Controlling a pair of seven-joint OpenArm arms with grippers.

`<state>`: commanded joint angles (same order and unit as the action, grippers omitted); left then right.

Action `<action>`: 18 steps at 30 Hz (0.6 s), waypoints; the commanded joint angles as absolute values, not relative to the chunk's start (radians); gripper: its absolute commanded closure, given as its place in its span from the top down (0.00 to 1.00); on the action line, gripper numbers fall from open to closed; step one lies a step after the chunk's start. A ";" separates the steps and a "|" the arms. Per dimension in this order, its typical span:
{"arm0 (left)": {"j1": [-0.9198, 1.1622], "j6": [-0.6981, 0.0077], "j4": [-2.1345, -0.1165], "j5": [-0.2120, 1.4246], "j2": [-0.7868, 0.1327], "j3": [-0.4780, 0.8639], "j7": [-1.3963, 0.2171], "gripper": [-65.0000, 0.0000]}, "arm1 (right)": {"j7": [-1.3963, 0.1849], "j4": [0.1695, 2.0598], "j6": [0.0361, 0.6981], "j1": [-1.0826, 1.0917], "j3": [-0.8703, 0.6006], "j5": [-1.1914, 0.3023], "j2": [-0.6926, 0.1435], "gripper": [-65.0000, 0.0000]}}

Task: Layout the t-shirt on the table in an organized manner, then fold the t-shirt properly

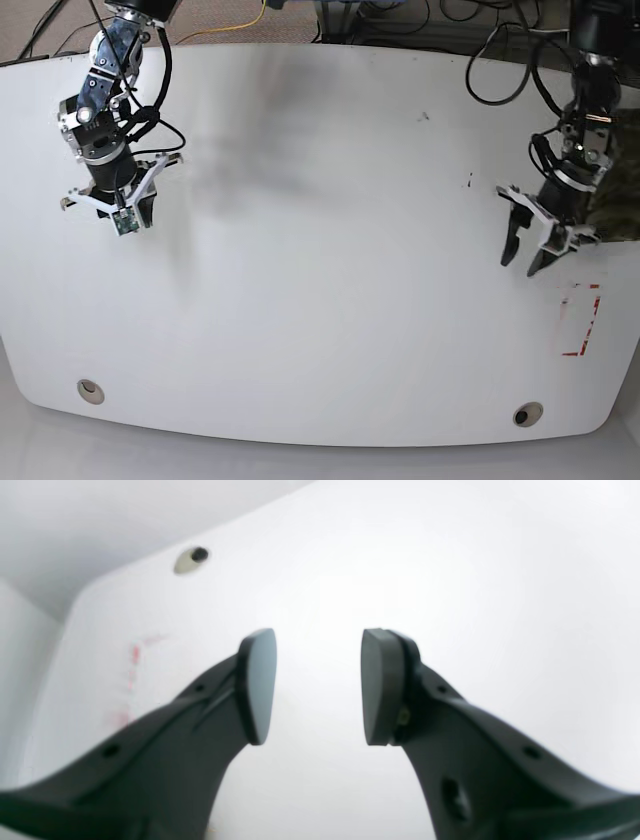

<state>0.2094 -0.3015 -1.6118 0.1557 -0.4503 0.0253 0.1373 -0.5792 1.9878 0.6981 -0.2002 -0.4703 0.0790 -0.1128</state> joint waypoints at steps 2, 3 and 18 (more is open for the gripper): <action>0.300 -0.302 -1.685 0.124 -0.398 0.062 0.137 0.39 | -0.555 2.000 0.698 -0.252 -0.470 0.073 -0.111 0.17; 0.357 -0.302 -1.725 0.105 -0.363 0.085 0.137 0.39 | -0.533 2.003 0.698 -0.285 -0.470 0.064 -0.107 0.17; 0.889 -0.302 -1.971 0.019 -0.186 0.110 0.137 0.39 | -0.466 2.029 0.698 -0.679 -0.513 -0.229 -0.107 0.17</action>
